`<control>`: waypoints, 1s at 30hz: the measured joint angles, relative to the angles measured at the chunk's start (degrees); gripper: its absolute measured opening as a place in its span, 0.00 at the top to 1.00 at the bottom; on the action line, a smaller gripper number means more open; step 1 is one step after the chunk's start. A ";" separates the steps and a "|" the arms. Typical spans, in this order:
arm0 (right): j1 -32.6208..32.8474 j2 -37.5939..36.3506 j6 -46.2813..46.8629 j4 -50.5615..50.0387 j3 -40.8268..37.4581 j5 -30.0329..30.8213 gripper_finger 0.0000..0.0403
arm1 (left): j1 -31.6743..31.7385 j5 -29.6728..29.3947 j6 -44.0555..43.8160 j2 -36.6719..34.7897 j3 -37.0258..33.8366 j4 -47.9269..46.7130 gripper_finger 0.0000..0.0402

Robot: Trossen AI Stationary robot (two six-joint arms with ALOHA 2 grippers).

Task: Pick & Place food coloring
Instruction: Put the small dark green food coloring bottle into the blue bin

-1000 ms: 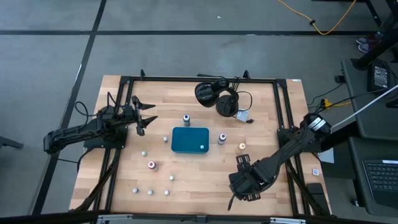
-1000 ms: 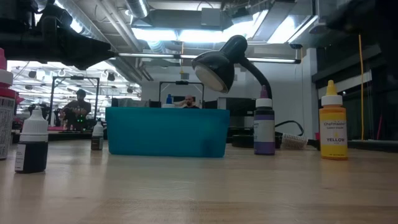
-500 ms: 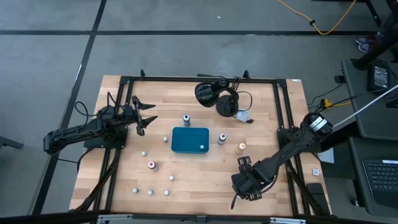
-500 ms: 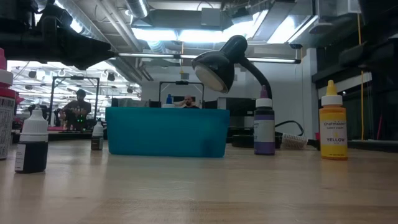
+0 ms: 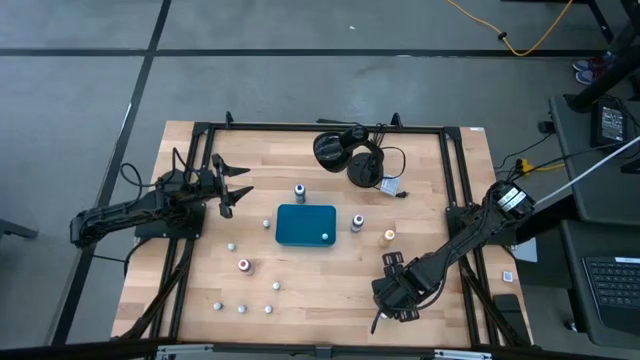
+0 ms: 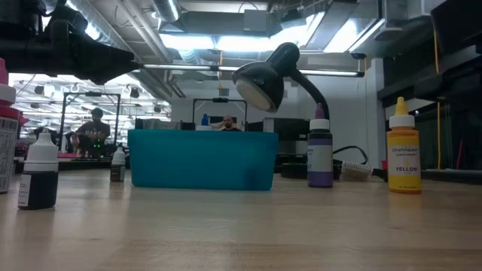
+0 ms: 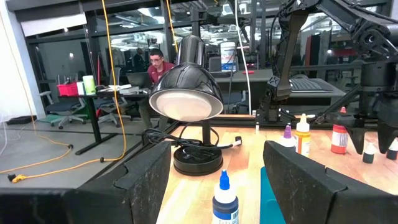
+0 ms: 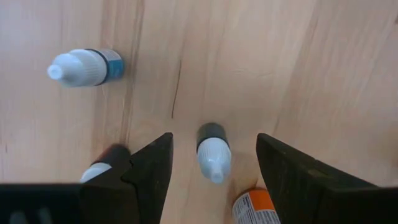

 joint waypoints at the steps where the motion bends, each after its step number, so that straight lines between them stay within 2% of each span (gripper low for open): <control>1: 0.00 0.00 0.03 -0.02 0.00 -0.12 0.43 | 0.00 0.00 0.00 0.01 0.00 0.00 0.38; 5: 0.00 0.00 0.05 -0.11 0.00 -1.04 0.48 | 0.01 0.00 0.00 0.01 -0.01 0.00 0.38; 21: 0.07 0.02 2.90 -0.40 0.05 -2.02 0.83 | 0.01 0.00 0.00 -0.01 0.00 0.00 0.37; 26: 0.07 0.09 3.06 -1.62 2.70 -2.04 0.83 | 0.00 0.00 0.00 0.00 0.00 0.00 0.37; 30: -1.01 0.09 3.75 -6.54 7.69 -2.08 0.80 | 0.02 0.00 0.00 0.01 -0.01 0.00 0.37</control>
